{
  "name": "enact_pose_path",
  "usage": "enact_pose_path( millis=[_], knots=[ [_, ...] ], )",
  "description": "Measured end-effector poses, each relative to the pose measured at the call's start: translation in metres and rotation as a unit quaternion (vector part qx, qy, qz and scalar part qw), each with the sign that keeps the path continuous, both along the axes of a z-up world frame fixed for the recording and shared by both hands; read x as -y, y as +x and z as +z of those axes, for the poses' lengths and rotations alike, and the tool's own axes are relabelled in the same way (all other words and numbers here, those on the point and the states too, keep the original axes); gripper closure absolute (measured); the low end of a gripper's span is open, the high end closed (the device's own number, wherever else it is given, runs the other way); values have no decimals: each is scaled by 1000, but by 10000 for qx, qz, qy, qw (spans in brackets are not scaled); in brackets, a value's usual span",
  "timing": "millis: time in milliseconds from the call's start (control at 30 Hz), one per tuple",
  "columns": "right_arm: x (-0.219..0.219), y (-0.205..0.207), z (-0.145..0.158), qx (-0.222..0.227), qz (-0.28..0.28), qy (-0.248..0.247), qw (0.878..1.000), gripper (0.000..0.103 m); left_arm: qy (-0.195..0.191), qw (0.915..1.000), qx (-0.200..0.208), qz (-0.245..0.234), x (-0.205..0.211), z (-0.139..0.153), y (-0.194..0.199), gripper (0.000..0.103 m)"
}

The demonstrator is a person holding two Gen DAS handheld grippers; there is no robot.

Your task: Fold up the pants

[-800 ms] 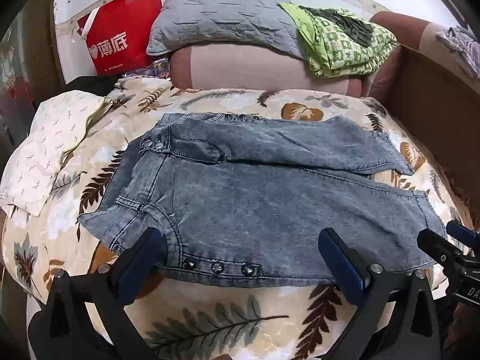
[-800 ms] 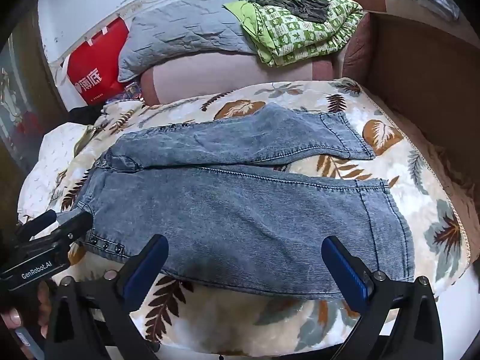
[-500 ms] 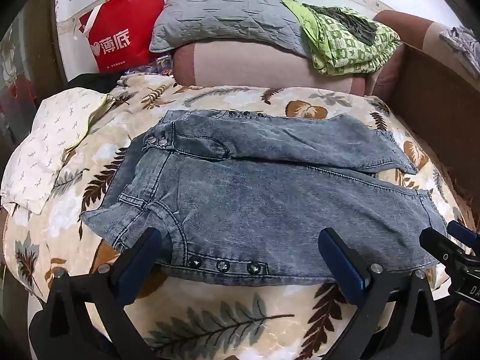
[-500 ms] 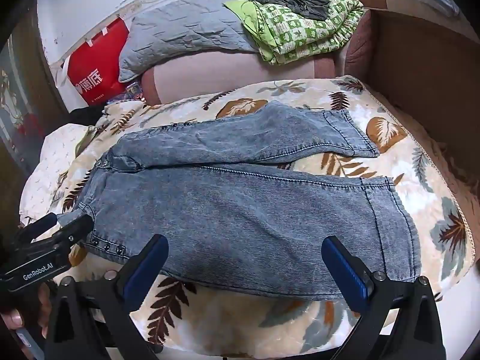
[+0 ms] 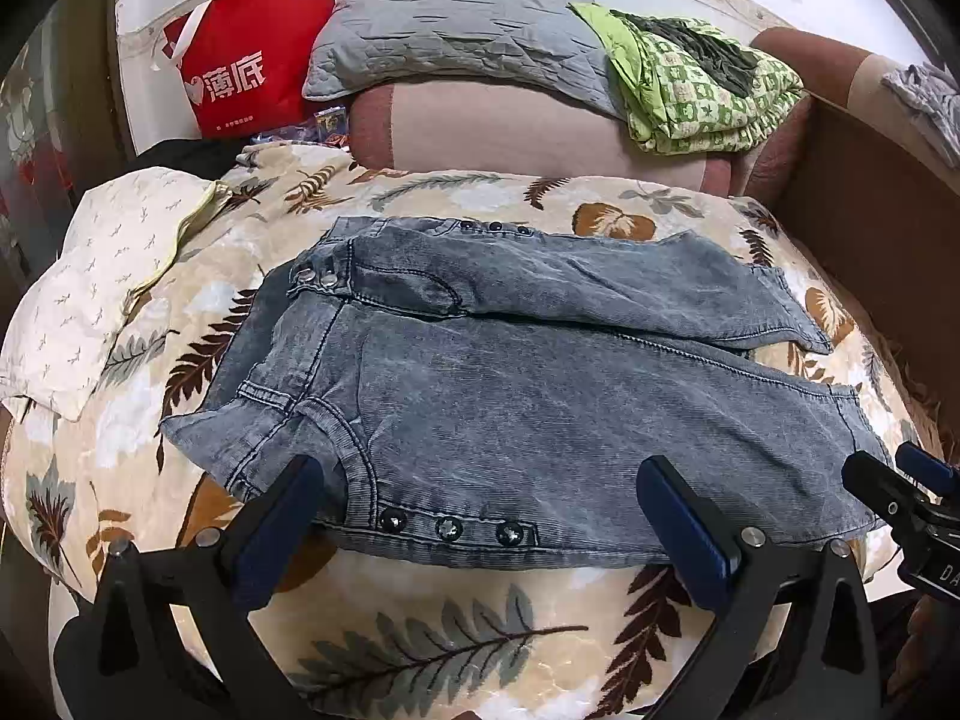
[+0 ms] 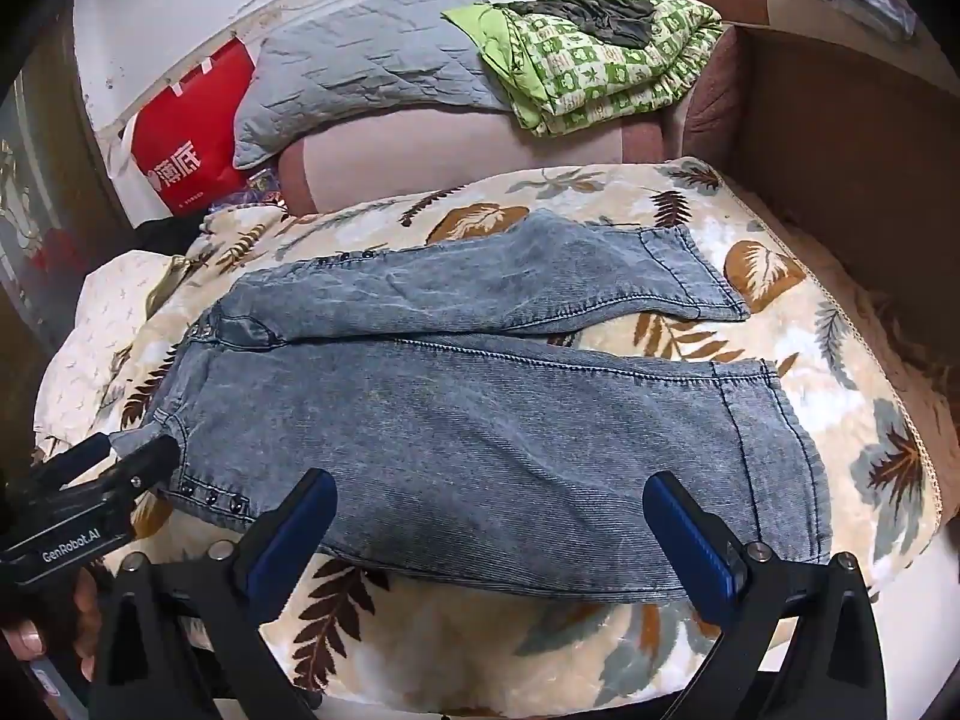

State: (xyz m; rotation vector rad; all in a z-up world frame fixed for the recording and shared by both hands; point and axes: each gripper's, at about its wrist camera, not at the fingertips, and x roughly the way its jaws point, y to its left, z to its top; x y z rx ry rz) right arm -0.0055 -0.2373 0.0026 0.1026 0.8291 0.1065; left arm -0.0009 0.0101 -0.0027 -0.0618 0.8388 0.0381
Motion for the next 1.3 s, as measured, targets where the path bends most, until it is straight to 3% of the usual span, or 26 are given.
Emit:
enact_pose_path(
  millis=[1300],
  knots=[
    [3,5,-6,-126,-171,-128,9997,0,-126,9998,-67,124,-10,-6,0,0]
  ],
)
